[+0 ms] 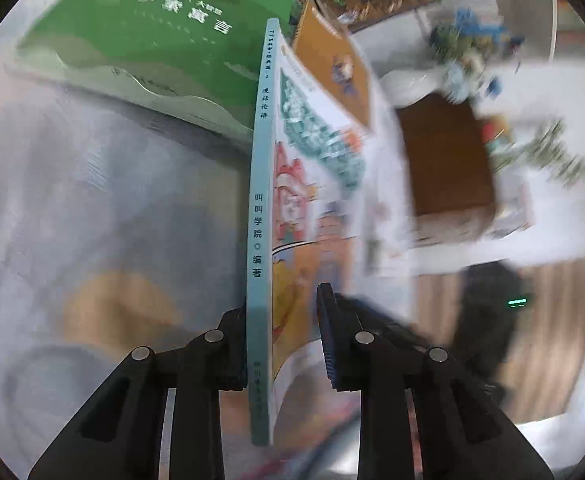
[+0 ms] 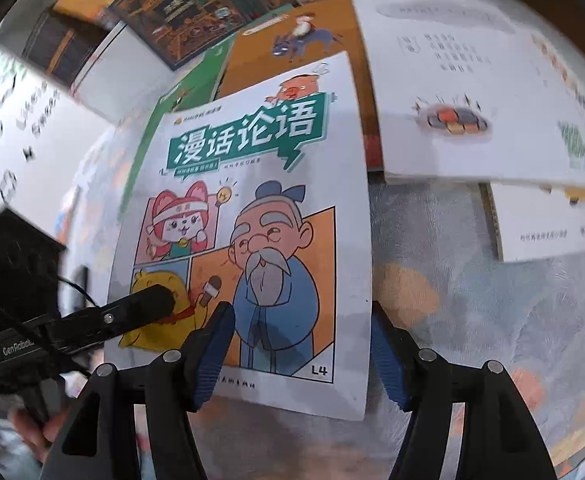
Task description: Organize books
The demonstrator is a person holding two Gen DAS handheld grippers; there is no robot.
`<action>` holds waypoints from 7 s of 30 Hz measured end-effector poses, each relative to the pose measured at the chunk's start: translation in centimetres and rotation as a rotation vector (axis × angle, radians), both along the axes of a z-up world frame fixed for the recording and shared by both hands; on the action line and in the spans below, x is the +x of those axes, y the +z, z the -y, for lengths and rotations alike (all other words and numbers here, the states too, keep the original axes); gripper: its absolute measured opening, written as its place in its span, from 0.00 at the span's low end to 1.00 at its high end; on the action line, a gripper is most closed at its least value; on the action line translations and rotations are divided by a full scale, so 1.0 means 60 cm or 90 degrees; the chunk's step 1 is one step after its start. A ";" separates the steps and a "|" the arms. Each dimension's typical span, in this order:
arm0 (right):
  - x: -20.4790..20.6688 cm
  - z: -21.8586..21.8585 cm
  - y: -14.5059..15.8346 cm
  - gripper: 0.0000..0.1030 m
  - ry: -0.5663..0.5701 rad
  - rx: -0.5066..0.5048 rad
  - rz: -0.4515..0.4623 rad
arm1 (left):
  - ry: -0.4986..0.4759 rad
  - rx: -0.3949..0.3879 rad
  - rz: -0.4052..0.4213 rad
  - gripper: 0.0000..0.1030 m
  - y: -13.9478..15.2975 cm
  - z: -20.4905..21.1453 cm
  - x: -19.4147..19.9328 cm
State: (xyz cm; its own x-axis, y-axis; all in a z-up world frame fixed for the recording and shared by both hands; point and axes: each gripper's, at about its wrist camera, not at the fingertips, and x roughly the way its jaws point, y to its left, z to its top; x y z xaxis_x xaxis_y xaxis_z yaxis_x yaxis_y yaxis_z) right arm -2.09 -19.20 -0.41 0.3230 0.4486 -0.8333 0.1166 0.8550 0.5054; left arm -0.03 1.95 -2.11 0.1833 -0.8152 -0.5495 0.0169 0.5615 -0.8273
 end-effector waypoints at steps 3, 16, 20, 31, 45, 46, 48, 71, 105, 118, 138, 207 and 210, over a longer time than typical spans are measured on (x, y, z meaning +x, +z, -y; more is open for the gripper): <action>-0.003 0.032 -0.013 0.64 -0.040 0.128 -0.026 | 0.011 -0.088 -0.021 0.22 0.009 -0.001 0.005; -0.014 0.085 -0.065 0.51 -0.076 0.386 -0.072 | 0.061 -0.250 -0.144 0.22 -0.036 0.004 -0.011; -0.002 0.056 -0.012 0.31 0.010 0.205 -0.029 | 0.068 -0.102 -0.135 0.22 -0.032 0.000 -0.022; -0.044 -0.089 0.116 0.26 0.199 -0.197 0.150 | -0.028 0.250 0.095 0.22 0.074 0.065 -0.067; 0.027 -0.238 0.211 0.27 0.214 -0.205 0.287 | 0.013 0.220 0.226 0.22 0.190 -0.148 0.006; 0.043 -0.264 0.210 0.27 0.216 -0.194 0.289 | 0.028 0.224 0.228 0.22 0.194 -0.177 0.017; 0.085 -0.317 0.202 0.27 0.226 -0.170 0.285 | 0.054 0.240 0.230 0.22 0.196 -0.227 0.042; 0.341 -0.537 0.084 0.33 0.245 -0.136 0.204 | 0.181 0.262 0.157 0.24 0.082 -0.481 0.243; 0.152 -0.178 0.065 0.66 0.055 -0.091 0.085 | -0.042 0.294 0.141 0.44 0.072 -0.172 0.169; 0.222 -0.150 0.067 0.66 0.037 -0.189 0.118 | -0.037 0.287 0.122 0.57 0.047 -0.174 0.169; 0.258 -0.173 0.047 0.59 0.063 -0.253 0.124 | -0.004 0.303 0.131 0.63 0.040 -0.160 0.168; -0.010 -0.147 0.007 0.56 0.034 -0.204 0.014 | -0.072 0.319 0.139 0.63 0.027 -0.146 -0.061; -0.011 -0.147 0.007 0.56 0.033 -0.205 0.015 | -0.070 0.314 0.137 0.63 0.027 -0.149 -0.059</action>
